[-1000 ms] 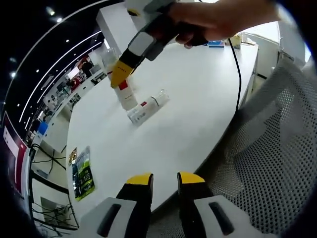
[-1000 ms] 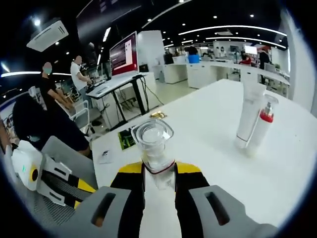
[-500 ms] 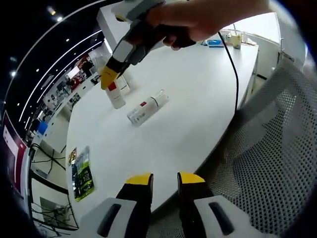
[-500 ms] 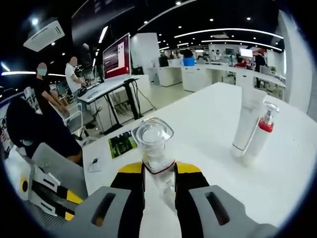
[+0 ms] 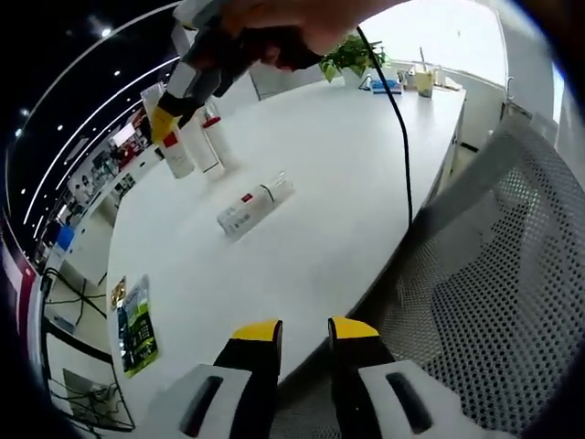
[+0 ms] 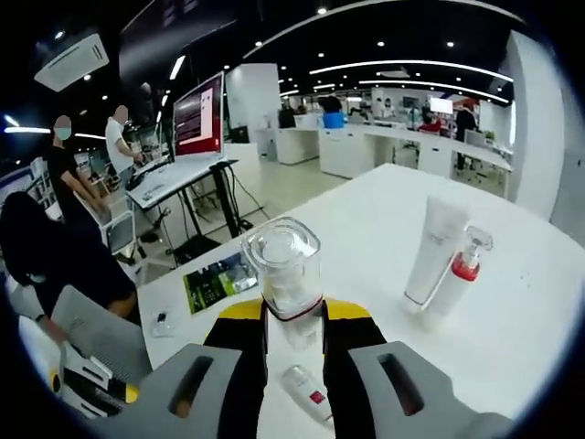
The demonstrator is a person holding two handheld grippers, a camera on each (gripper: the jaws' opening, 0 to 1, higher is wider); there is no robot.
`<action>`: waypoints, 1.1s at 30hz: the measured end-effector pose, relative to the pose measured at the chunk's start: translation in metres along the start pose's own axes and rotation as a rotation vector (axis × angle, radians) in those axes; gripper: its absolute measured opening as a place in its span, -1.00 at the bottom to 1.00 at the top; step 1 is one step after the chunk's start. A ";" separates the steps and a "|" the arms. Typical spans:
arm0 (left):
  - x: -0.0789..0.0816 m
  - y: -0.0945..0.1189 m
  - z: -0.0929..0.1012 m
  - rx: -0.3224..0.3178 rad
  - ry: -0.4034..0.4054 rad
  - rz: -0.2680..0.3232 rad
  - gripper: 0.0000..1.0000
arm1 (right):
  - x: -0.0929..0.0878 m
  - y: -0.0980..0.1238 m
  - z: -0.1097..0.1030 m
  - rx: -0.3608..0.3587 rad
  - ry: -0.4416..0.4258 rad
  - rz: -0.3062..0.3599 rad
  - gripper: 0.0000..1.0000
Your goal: Arrange the skincare products in the storage area until every visible bottle or jar stands upright without overlapping.
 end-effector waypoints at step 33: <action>0.003 -0.005 0.011 -0.084 -0.056 0.003 -0.60 | -0.015 -0.001 0.014 -0.101 0.019 -0.027 -0.61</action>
Point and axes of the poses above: the point that each gripper's makers call its tool centre point, and the gripper's own axes: y roughly backward along the fingers, z roughly to its right, x roughly out of its top, the point moved 7 cm from there along y, roughly backward along the fingers, and after that the axes turned 7 degrees about -y, right-handed, at the moved point
